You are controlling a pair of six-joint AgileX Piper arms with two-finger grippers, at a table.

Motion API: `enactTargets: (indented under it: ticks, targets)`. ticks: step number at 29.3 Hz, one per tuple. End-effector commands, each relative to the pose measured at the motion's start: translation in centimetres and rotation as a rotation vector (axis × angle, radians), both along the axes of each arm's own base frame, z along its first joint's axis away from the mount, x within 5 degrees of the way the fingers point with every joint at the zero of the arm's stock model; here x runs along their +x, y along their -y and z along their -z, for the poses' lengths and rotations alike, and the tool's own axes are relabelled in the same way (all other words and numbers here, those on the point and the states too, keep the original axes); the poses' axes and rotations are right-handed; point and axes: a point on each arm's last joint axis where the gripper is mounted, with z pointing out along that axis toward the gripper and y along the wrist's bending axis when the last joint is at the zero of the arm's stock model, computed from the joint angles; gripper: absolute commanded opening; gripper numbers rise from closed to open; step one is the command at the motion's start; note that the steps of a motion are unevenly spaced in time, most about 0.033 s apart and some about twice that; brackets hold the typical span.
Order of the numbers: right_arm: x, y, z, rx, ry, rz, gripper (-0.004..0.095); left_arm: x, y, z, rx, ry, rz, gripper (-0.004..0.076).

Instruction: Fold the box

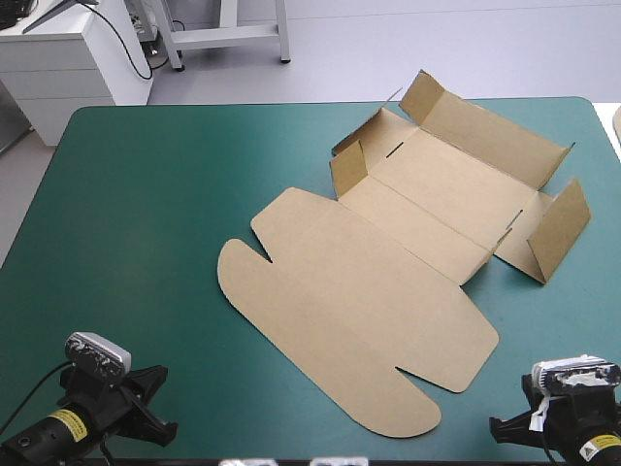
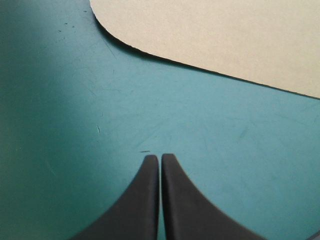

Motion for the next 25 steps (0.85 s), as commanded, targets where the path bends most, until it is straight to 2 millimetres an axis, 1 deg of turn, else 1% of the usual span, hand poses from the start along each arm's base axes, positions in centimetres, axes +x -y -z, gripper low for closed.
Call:
enactTargets:
  ticks: [1, 6, 9, 14, 17, 21, 25]
  targets:
    - [0.3, 0.0, -1.0, 0.004, 0.062, 0.004, -0.0021, 0.3, 0.2, -1.4, -0.054, 0.066, -0.005, -0.0008]
    - [0.3, -0.1, -1.0, 0.013, 0.061, 0.0, -0.0021, 0.3, 0.2, -1.4, -0.054, 0.066, -0.005, -0.0008]
    - [0.4, -0.3, -1.5, 0.036, 0.066, -0.012, -0.0021, 0.3, 0.2, -1.4, -0.054, 0.066, -0.005, -0.0008]
    - [1.2, -0.3, -3.8, 0.048, 0.072, -0.02, -0.0017, 0.3, 0.2, -1.4, -0.054, 0.066, -0.005, -0.0008]
    - [2.3, -0.2, -5.4, 0.049, 0.041, -0.024, -0.0017, 0.3, 0.2, -1.4, -0.054, 0.066, -0.005, -0.0008]
    - [4.5, -0.1, -7.9, 0.058, 0.003, -0.021, -0.0017, 0.3, 0.2, -1.4, -0.054, 0.066, -0.005, -0.0008]
    - [7.1, 0.2, -10.3, 0.093, -0.021, 0.008, -0.0017, 0.3, 0.2, -1.4, -0.054, 0.066, -0.005, -0.0008]
